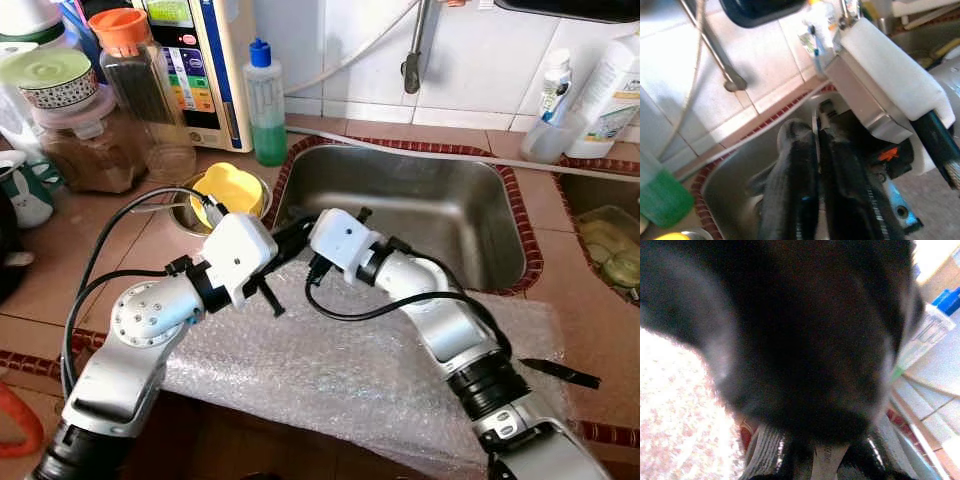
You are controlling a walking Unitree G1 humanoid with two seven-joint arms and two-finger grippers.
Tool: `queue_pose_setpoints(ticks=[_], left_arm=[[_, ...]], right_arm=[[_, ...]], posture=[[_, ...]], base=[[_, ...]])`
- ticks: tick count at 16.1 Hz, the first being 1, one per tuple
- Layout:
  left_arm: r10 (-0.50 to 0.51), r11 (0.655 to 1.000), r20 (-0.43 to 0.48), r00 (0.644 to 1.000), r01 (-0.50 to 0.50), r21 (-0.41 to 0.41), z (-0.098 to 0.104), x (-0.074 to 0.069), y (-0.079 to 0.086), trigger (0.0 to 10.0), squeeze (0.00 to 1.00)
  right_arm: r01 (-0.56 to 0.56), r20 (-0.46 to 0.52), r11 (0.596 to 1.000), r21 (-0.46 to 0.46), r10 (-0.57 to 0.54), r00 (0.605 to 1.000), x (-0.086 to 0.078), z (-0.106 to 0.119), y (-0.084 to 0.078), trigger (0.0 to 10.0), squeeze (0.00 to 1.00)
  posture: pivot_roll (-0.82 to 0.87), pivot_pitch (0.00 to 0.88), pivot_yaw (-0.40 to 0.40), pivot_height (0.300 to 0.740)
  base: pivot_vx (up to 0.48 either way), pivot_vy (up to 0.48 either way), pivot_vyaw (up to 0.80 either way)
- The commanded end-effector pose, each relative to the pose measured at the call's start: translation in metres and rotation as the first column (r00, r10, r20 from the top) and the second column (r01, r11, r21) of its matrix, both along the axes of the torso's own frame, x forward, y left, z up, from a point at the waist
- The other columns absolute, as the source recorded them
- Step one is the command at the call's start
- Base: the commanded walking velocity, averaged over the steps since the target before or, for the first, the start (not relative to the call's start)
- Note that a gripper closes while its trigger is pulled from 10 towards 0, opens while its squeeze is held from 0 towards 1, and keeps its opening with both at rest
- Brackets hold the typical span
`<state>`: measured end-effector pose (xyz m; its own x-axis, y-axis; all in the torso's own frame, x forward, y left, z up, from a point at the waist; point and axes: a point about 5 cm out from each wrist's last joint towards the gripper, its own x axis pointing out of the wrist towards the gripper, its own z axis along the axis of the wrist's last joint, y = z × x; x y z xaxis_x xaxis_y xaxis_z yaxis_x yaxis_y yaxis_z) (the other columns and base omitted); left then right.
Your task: Kitchen organization
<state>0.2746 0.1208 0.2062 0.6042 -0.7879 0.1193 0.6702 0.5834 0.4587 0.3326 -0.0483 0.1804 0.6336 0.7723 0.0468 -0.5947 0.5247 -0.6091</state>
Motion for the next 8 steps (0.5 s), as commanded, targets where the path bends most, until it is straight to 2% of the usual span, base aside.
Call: queue_pose_setpoints(ticks=[1,5,6,8], left_arm=[[0.04,0.999,0.01,0.999,-0.04,0.002,0.0,0.002,0.007,10.0,1.0],[0.047,0.999,0.028,0.998,-0.047,-0.005,0.001,0.004,0.007,10.0,1.0],[0.05,0.999,0.031,0.998,-0.049,-0.011,0.0,0.005,0.007,10.0,1.0],[0.058,0.998,0.029,0.998,-0.057,-0.025,-0.001,0.005,0.007,10.0,1.0]], right_arm=[[0.129,0.02,0.991,0.039,-0.13,0.991,0.009,0.006,-0.03,0.0,0.0],[0.209,0.035,0.977,0.033,-0.21,0.977,0.01,0.01,-0.052,0.0,0.0],[0.248,0.048,0.968,0.022,-0.249,0.967,0.01,0.01,-0.065,0.0,0.0],[0.287,0.032,0.956,0.064,-0.289,0.957,0.01,0.011,-0.078,0.0,0.0]], posture=[[-0.16,0.094,0.067,0.74],[-0.18,0.103,0.081,0.74],[-0.18,0.106,0.085,0.74],[-0.18,0.111,0.089,0.74]], base=[[0.0,0.0,0.0],[0.0,0.0,0.0],[0.0,0.0,0.0],[0.0,0.0,0.0]])
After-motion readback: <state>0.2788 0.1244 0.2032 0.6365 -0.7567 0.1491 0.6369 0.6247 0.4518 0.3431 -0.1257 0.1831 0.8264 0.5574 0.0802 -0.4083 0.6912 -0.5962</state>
